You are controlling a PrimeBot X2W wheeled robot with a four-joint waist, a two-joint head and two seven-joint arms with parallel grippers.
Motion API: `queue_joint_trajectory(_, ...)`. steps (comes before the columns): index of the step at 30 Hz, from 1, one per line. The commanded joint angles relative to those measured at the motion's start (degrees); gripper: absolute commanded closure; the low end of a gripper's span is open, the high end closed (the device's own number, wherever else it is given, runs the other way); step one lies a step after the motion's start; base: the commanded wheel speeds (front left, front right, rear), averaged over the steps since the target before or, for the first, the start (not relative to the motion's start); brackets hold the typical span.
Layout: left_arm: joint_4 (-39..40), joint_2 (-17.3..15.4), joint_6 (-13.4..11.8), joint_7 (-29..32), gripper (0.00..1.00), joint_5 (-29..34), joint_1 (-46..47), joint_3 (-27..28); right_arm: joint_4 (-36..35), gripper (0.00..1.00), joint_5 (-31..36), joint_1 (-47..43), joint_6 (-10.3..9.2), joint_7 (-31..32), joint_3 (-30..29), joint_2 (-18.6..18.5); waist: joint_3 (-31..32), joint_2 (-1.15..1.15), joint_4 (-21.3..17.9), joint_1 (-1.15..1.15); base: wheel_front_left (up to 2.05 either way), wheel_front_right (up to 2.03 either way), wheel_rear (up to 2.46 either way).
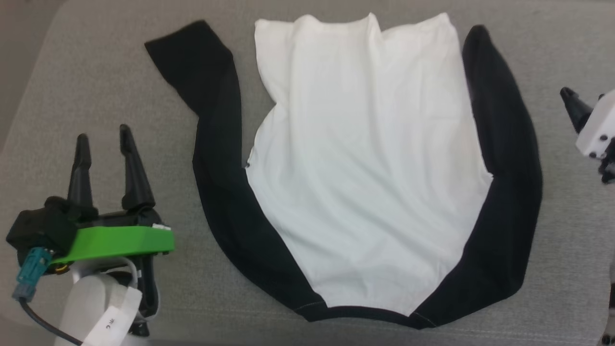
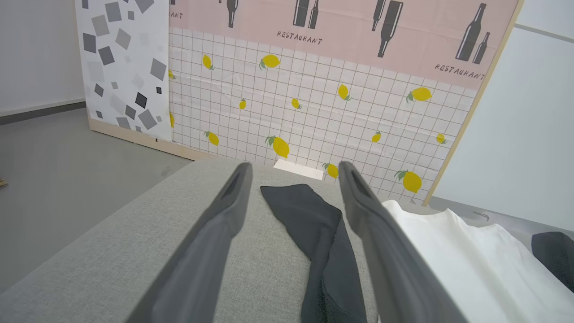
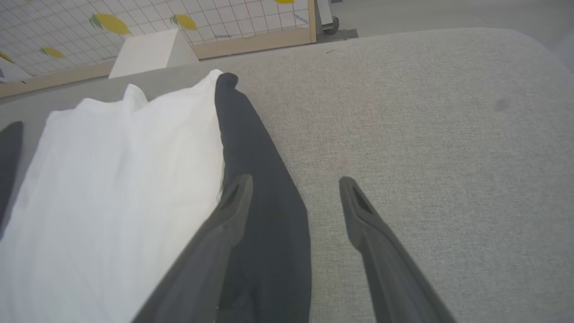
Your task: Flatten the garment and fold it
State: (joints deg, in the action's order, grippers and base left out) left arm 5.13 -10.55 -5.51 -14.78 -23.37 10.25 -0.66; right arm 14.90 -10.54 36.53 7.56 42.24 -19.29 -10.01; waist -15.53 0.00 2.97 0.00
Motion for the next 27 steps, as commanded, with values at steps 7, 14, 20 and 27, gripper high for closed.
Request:
queue_joint_trajectory(7, 0.2, 4.8, 4.6, -0.2, 0.0, 4.0, 2.8, 2.0, 10.4, 0.0, 8.9, 7.8, -0.08, -0.6, 1.6, -1.9, -11.6, 0.0, 4.7, 0.0, 0.0, 0.0, 0.0)
queue_joint_trajectory(14, -1.6, 6.8, 7.6, -0.2, 0.0, 5.6, 3.7, 3.0, 17.7, 0.0, 12.0, 8.5, -0.08, -0.4, 4.3, -2.0, -12.8, 0.0, 5.1, 0.0, 0.0, 0.0, 0.0)
queue_joint_trajectory(20, -3.6, 7.4, 9.0, -0.2, 0.0, 6.1, 4.0, 3.3, 20.6, 1.0, 10.6, 8.5, -0.08, 1.0, 1.7, -1.5, -10.1, 0.0, 4.3, 0.0, 0.0, 0.0, 0.0)
queue_joint_trajectory(27, -5.7, 7.6, 10.0, -0.2, 0.0, 6.1, 2.4, 3.6, 16.6, 1.0, 4.1, 7.0, -0.08, -5.0, -3.7, -2.8, -3.0, 0.0, 2.6, 0.0, 0.0, 0.0, 0.0)
